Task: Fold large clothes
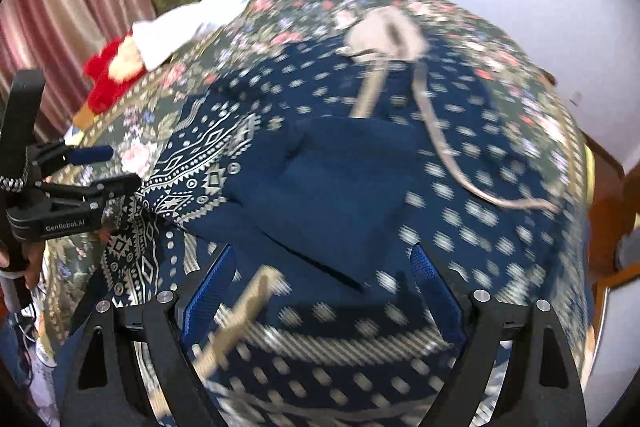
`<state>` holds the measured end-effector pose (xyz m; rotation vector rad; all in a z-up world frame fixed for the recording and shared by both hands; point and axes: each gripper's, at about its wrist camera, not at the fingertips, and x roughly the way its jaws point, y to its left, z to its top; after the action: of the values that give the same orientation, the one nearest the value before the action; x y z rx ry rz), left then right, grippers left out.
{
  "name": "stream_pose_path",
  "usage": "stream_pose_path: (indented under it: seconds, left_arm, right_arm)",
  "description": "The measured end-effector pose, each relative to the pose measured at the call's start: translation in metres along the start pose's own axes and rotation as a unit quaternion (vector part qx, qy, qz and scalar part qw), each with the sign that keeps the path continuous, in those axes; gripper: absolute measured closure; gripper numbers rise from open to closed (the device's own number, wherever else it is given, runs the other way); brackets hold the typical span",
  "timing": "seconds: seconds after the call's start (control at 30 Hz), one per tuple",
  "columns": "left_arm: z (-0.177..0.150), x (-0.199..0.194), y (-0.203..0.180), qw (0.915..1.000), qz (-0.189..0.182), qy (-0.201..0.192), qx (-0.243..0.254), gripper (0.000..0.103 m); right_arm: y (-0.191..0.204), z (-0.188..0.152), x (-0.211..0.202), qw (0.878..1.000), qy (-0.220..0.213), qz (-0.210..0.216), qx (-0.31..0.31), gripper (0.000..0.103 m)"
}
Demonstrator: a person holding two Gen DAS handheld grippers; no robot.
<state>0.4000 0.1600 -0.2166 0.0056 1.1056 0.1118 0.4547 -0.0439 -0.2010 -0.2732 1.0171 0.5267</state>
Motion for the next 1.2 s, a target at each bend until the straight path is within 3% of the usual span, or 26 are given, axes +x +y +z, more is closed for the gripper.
stream_pose_path:
  seconds: [0.27, 0.4, 0.53, 0.6, 0.83, 1.03, 1.2]
  left_arm:
    - [-0.013, 0.053, 0.010, 0.9993, -0.012, 0.034, -0.003, 0.037]
    - [-0.018, 0.058, 0.008, 0.9997, -0.014, 0.017, 0.008, 0.033]
    - [-0.022, 0.061, 0.003, 0.9996, -0.006, 0.009, 0.025, 0.028]
    - [-0.024, 0.060, 0.001, 0.9996, -0.002, 0.006, 0.028, 0.028]
    - [-0.021, 0.063, 0.000, 0.9996, 0.005, 0.012, 0.024, 0.028]
    - [-0.021, 0.064, 0.000, 0.9997, 0.014, 0.014, 0.015, 0.026]
    - [-0.020, 0.065, -0.002, 0.9993, 0.029, 0.021, 0.012, 0.025]
  right_arm:
    - [0.054, 0.027, 0.086, 0.993, 0.057, -0.060, -0.086, 0.015]
    - [0.061, 0.028, 0.099, 0.987, 0.029, -0.098, -0.122, 0.008]
    - [0.047, 0.030, 0.092, 0.987, 0.006, -0.126, -0.096, 0.008]
    - [0.034, 0.028, 0.084, 0.979, -0.011, -0.188, -0.078, 0.008]
    - [-0.065, 0.004, 0.039, 0.970, -0.013, -0.232, 0.066, 0.008]
    - [-0.146, -0.032, 0.000, 0.954, -0.006, -0.249, 0.164, 0.008]
    - [-0.175, -0.065, -0.032, 0.960, -0.015, -0.213, 0.183, 0.008]
